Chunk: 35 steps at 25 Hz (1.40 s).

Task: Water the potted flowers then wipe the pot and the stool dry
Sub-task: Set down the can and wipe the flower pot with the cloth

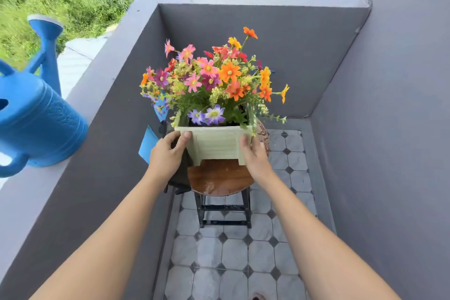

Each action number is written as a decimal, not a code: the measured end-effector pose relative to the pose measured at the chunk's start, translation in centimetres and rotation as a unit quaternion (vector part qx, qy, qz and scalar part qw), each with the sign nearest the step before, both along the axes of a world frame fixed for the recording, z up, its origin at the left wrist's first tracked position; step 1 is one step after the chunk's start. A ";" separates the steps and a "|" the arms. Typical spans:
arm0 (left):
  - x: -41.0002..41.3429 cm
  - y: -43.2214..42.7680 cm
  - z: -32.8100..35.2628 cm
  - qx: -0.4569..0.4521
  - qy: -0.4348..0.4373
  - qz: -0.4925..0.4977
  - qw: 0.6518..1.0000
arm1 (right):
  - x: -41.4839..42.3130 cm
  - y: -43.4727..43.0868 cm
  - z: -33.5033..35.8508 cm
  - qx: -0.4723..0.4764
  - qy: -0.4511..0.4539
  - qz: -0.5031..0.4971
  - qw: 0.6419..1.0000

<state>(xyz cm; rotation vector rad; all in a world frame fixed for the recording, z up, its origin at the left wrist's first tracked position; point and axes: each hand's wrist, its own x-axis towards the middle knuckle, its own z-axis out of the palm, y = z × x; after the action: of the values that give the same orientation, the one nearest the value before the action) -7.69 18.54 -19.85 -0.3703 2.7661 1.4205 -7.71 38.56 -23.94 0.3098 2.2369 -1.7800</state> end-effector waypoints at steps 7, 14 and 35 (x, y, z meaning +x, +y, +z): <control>-2.3 0.6 1.0 0.020 -0.003 0.021 1.000 | -3.3 0.6 3.6 -0.161 -0.100 -0.061 0.980; -2.5 1.4 1.1 0.096 -0.004 0.071 0.993 | -5.8 1.2 5.2 -0.118 -0.207 0.000 0.971; -3.2 6.3 -4.0 -0.263 0.346 0.032 0.900 | -8.8 1.3 5.9 -0.099 -0.274 0.001 0.957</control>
<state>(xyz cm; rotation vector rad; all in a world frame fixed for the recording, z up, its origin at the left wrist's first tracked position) -10.90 24.80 -23.83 0.0845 3.7442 0.8899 -16.53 39.81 -18.08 0.6650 1.6607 -1.6418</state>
